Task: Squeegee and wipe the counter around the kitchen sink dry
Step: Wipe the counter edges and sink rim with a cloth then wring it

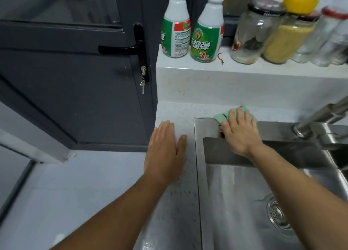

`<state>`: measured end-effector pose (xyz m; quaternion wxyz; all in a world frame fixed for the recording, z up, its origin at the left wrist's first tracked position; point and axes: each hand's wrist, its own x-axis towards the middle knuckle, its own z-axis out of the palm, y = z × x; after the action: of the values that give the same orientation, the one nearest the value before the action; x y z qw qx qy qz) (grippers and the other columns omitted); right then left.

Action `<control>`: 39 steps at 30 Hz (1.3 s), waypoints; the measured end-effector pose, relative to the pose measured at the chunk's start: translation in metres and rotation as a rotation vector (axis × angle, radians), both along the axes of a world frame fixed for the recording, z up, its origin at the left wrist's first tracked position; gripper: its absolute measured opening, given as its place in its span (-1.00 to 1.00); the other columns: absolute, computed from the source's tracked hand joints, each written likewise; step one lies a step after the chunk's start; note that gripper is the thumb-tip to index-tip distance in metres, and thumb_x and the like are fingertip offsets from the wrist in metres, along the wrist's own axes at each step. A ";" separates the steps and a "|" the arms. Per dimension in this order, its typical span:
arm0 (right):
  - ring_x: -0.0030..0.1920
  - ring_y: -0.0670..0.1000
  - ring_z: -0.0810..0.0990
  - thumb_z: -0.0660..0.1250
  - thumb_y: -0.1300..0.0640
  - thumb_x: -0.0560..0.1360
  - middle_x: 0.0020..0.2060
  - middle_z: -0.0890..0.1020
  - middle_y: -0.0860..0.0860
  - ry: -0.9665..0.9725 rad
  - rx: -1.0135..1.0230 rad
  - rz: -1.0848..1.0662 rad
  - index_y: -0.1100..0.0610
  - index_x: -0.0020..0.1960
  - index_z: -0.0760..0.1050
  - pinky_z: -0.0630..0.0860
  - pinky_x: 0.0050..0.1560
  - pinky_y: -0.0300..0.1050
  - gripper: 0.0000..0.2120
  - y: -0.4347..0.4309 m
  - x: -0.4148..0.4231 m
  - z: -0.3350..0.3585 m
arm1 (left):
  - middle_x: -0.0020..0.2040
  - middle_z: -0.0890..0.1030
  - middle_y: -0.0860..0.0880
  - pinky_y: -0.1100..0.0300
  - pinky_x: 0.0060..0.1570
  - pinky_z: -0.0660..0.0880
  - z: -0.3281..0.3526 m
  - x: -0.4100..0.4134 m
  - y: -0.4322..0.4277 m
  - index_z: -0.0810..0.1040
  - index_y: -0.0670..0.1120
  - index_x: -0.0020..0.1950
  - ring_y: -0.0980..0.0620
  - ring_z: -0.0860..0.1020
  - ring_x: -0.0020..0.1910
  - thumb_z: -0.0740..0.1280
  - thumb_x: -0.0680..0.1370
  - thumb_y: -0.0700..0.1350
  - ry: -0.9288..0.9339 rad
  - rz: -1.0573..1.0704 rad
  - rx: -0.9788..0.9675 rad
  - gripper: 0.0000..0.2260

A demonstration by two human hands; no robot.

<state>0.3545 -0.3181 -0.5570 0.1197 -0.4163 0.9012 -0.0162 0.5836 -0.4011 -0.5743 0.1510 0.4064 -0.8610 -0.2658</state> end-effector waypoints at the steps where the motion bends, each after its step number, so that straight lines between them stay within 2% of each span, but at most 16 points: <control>1: 0.59 0.19 -0.22 -0.21 -0.13 0.66 0.61 -0.15 0.14 -0.008 -0.012 0.044 0.13 0.62 -0.14 -0.22 0.56 0.18 -0.39 -0.011 0.009 0.002 | 0.65 0.13 -0.06 0.01 0.60 0.01 0.000 0.000 0.000 0.09 -0.09 0.63 0.02 0.04 0.63 -0.17 0.63 0.28 0.020 0.023 0.031 -0.32; 3: 0.60 0.21 -0.14 -0.13 -0.04 0.68 0.61 -0.07 0.15 -0.009 -0.067 0.320 0.15 0.61 -0.04 -0.15 0.56 0.16 -0.45 -0.043 0.038 0.001 | 0.64 0.13 -0.06 -0.02 0.58 0.08 0.001 -0.001 -0.001 0.08 -0.09 0.63 -0.01 0.07 0.62 -0.10 0.64 0.24 0.077 0.052 0.067 -0.36; 5: 0.58 0.25 -0.01 -0.02 0.04 0.66 0.60 0.06 0.18 0.037 -0.072 0.672 0.16 0.59 0.07 0.00 0.55 0.18 -0.48 -0.078 0.065 -0.006 | 0.52 0.34 -0.11 -0.09 0.47 0.30 0.002 -0.002 -0.005 0.27 -0.12 0.51 -0.09 0.28 0.52 0.00 0.62 0.18 0.201 0.086 0.091 -0.45; 7: 0.57 0.23 0.06 0.01 0.02 0.65 0.59 0.12 0.15 0.066 -0.030 0.816 0.13 0.57 0.12 0.10 0.53 0.21 -0.48 -0.100 0.070 -0.006 | 0.35 0.44 -0.08 -0.10 0.34 0.41 0.001 -0.002 -0.006 0.35 -0.12 0.37 -0.07 0.40 0.38 0.04 0.60 0.13 0.262 0.102 0.081 -0.54; 9: 0.59 0.16 0.01 -0.07 -0.05 0.68 0.61 0.04 0.07 0.082 -0.043 0.776 0.06 0.60 0.06 0.04 0.55 0.17 -0.48 -0.096 0.054 -0.002 | 0.45 0.39 -0.10 -0.10 0.43 0.34 0.000 -0.001 -0.006 0.30 -0.12 0.46 -0.08 0.34 0.46 -0.01 0.60 0.16 0.213 0.073 0.058 -0.47; 11: 0.61 0.07 -0.09 -0.13 -0.11 0.67 0.62 -0.08 -0.05 0.045 -0.065 0.638 -0.01 0.62 -0.04 -0.10 0.57 0.11 -0.46 -0.067 0.030 -0.001 | 0.64 0.12 -0.11 0.01 0.60 0.05 -0.003 0.000 -0.005 0.07 -0.13 0.63 -0.04 0.07 0.62 -0.14 0.59 0.24 0.075 0.029 0.020 -0.31; 13: 0.60 0.01 -0.18 -0.24 -0.21 0.61 0.61 -0.15 -0.12 0.052 -0.064 0.449 -0.07 0.62 -0.13 -0.21 0.57 0.07 -0.40 -0.029 0.006 -0.003 | 0.67 -0.04 -0.09 0.10 0.59 -0.14 -0.004 -0.001 -0.004 -0.06 -0.14 0.65 0.00 -0.10 0.64 -0.24 0.57 0.27 -0.012 -0.015 -0.011 -0.25; 15: 0.60 -0.01 -0.22 -0.31 -0.25 0.56 0.61 -0.16 -0.11 0.039 -0.044 0.290 -0.06 0.62 -0.16 -0.26 0.56 0.02 -0.34 -0.010 -0.005 -0.005 | 0.67 -0.06 -0.10 0.07 0.59 -0.20 -0.001 -0.004 -0.003 -0.06 -0.15 0.65 0.01 -0.14 0.64 -0.28 0.57 0.27 -0.044 -0.018 -0.023 -0.25; 18: 0.61 0.09 -0.16 -0.13 -0.17 0.65 0.62 -0.07 -0.01 -0.011 -0.049 0.294 0.04 0.62 -0.05 -0.21 0.57 0.03 -0.40 -0.032 0.008 -0.002 | 0.67 -0.03 -0.13 0.01 0.59 -0.24 0.002 -0.005 -0.003 -0.03 -0.18 0.64 -0.02 -0.14 0.64 -0.29 0.57 0.24 -0.116 -0.015 -0.073 -0.25; 20: 0.60 0.15 -0.13 -0.15 -0.22 0.63 0.62 -0.03 0.00 -0.013 -0.072 0.393 0.08 0.62 -0.01 -0.18 0.58 0.05 -0.35 -0.043 0.019 0.000 | 0.66 -0.03 -0.16 -0.03 0.59 -0.23 0.001 -0.006 -0.003 -0.02 -0.20 0.64 -0.06 -0.13 0.64 -0.31 0.56 0.21 -0.198 -0.032 -0.121 -0.24; 23: 0.61 0.09 -0.10 -0.23 -0.25 0.55 0.62 0.01 -0.01 -0.061 -0.093 0.505 0.07 0.62 0.02 -0.12 0.59 0.02 -0.27 -0.036 0.005 0.004 | 0.66 -0.04 -0.18 -0.05 0.59 -0.23 0.000 -0.008 -0.004 0.00 -0.21 0.64 -0.08 -0.16 0.64 -0.35 0.55 0.21 -0.291 -0.050 -0.161 -0.23; 29: 0.50 0.09 0.21 -0.04 -0.20 0.60 0.53 0.19 0.03 -0.105 -0.195 0.453 0.04 0.52 0.29 0.22 0.50 0.08 -0.41 -0.026 -0.001 0.002 | 0.66 -0.08 -0.16 -0.06 0.59 -0.21 -0.001 -0.011 -0.001 -0.02 -0.18 0.64 -0.08 -0.19 0.64 -0.36 0.55 0.25 -0.357 -0.041 -0.187 -0.22; 31: 0.53 0.13 0.18 -0.06 -0.16 0.59 0.54 0.22 0.10 -0.104 -0.206 0.479 0.11 0.52 0.29 0.16 0.53 0.12 -0.39 -0.035 0.010 0.002 | 0.66 -0.09 -0.16 -0.05 0.59 -0.22 0.001 -0.011 0.000 -0.02 -0.18 0.64 -0.07 -0.20 0.64 -0.35 0.55 0.26 -0.353 -0.036 -0.182 -0.22; 33: 0.58 0.10 0.07 -0.06 -0.05 0.64 0.59 0.14 0.12 -0.138 -0.203 0.594 0.17 0.57 0.19 -0.08 0.57 -0.06 -0.43 -0.053 0.028 0.006 | 0.66 -0.03 -0.15 -0.05 0.60 -0.19 0.002 -0.011 0.001 0.04 -0.17 0.63 -0.06 -0.16 0.64 -0.28 0.59 0.25 -0.283 -0.022 -0.160 -0.26; 36: 0.59 -0.01 0.02 -0.10 0.04 0.71 0.60 0.10 0.05 -0.385 -0.161 0.615 0.14 0.60 0.07 -0.19 0.41 -0.34 -0.52 -0.091 0.057 0.020 | 0.50 0.29 -0.12 -0.10 0.54 0.17 0.002 -0.006 0.001 0.29 -0.15 0.48 -0.09 0.20 0.53 0.01 0.65 0.18 -0.037 0.043 -0.110 -0.46; 39: 0.59 -0.03 0.05 -0.16 -0.15 0.68 0.59 0.13 -0.05 -0.524 -0.152 0.521 -0.05 0.60 0.10 -0.13 0.52 -0.16 -0.48 -0.117 0.062 0.024 | 0.30 0.37 -0.06 -0.08 0.35 0.39 0.002 -0.005 0.001 0.39 -0.09 0.27 -0.04 0.32 0.31 0.13 0.62 0.13 0.025 0.092 -0.135 -0.63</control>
<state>0.4162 -0.4351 -0.5332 0.3151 -0.6211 0.7001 -0.1577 0.5782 -0.3999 -0.5728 0.2011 0.4309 -0.8555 -0.2049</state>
